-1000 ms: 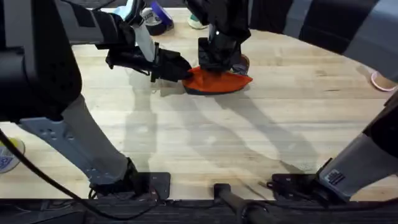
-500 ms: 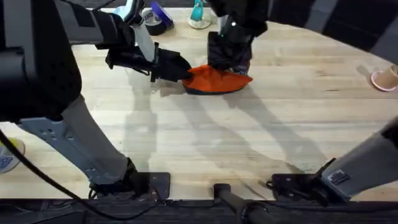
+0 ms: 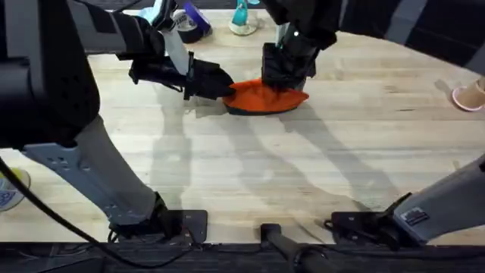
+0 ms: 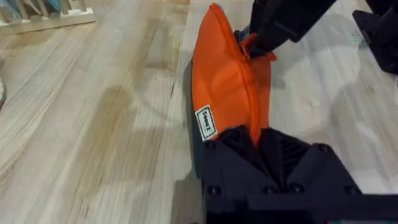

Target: Unzip the bag, pick up the pens from the table one at a time and place them inside, then zip the bag closed.

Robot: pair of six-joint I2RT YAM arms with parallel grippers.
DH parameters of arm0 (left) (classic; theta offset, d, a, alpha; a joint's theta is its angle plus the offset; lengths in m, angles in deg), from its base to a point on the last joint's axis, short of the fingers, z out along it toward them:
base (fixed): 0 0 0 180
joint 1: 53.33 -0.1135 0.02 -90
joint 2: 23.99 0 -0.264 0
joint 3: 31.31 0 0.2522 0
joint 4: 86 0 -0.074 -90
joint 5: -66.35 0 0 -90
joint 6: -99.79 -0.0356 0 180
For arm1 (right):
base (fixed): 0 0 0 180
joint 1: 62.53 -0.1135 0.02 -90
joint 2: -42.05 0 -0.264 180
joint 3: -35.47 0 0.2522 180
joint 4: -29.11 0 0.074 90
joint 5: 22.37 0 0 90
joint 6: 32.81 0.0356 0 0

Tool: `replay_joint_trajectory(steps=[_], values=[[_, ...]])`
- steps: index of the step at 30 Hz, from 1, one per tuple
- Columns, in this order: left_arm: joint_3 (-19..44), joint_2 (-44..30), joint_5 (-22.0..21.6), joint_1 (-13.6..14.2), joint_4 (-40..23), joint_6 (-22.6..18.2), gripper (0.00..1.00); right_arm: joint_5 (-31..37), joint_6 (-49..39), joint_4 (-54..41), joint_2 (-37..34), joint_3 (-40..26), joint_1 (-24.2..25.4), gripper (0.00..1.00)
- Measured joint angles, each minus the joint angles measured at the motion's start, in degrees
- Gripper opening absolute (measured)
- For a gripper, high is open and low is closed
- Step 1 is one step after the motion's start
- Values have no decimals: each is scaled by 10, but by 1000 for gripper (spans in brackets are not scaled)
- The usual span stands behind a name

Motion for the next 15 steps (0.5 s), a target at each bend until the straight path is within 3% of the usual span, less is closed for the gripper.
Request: replay_joint_trajectory(steps=[15], values=[[0,0,0,0,0,2,43,-39,-37,1,10,7,42,31]])
